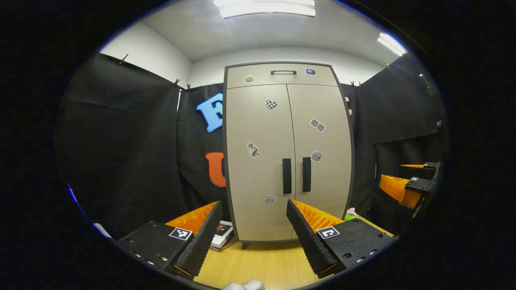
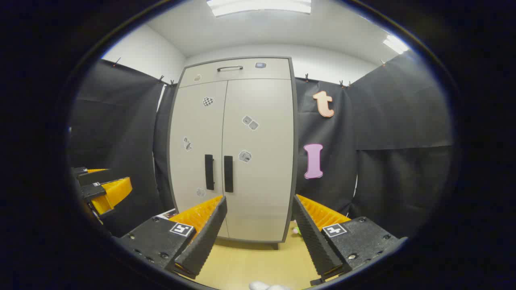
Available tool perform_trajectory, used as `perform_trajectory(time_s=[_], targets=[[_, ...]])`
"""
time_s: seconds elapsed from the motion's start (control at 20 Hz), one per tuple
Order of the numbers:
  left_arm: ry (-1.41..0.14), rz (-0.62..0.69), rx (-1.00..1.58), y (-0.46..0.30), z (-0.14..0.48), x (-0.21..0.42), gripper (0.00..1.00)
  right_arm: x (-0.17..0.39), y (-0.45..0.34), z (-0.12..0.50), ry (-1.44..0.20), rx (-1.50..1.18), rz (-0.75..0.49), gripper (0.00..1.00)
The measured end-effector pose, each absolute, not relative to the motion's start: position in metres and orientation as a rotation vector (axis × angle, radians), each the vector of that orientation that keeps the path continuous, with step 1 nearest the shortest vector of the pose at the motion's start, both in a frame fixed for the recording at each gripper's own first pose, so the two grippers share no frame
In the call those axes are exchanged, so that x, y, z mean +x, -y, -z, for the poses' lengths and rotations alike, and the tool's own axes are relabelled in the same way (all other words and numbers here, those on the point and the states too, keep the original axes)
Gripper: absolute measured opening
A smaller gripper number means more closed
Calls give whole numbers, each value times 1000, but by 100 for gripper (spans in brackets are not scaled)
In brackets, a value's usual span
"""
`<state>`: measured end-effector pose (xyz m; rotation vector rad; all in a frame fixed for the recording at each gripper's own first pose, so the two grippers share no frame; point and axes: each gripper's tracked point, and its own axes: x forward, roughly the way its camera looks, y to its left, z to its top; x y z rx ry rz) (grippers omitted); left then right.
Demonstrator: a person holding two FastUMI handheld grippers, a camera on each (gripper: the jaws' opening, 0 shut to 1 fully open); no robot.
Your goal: Open the right door of the double-door shoe cabinet with the right hand, and open the left door with the left hand.
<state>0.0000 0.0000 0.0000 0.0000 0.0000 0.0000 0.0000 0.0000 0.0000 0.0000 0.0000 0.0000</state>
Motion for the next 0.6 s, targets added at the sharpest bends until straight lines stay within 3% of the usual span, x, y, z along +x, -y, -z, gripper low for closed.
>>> perform_trajectory(time_s=[0.6], targets=[[3,1,3,-3,-2,-10,96,-1,0,-2,14,-3,-2,100]])
